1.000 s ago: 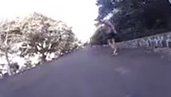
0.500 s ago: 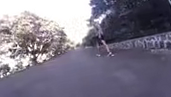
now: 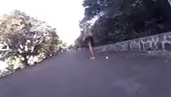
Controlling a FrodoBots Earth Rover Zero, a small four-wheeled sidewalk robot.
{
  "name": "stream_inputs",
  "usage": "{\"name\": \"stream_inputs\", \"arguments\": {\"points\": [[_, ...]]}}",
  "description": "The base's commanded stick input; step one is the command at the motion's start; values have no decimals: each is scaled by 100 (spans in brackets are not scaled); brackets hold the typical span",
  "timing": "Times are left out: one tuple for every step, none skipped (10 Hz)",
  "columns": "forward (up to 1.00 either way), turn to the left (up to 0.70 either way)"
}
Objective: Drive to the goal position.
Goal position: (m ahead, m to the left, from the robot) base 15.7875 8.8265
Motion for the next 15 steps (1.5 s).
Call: {"name": "stream_inputs", "arguments": {"points": [[85, 0], [85, 0], [85, 0], [85, 0], [85, 0], [85, 0], [85, 0], [85, 0], [85, 0], [85, 0], [85, 0], [85, 0], [85, 0], [85, 0], [85, 0]]}}
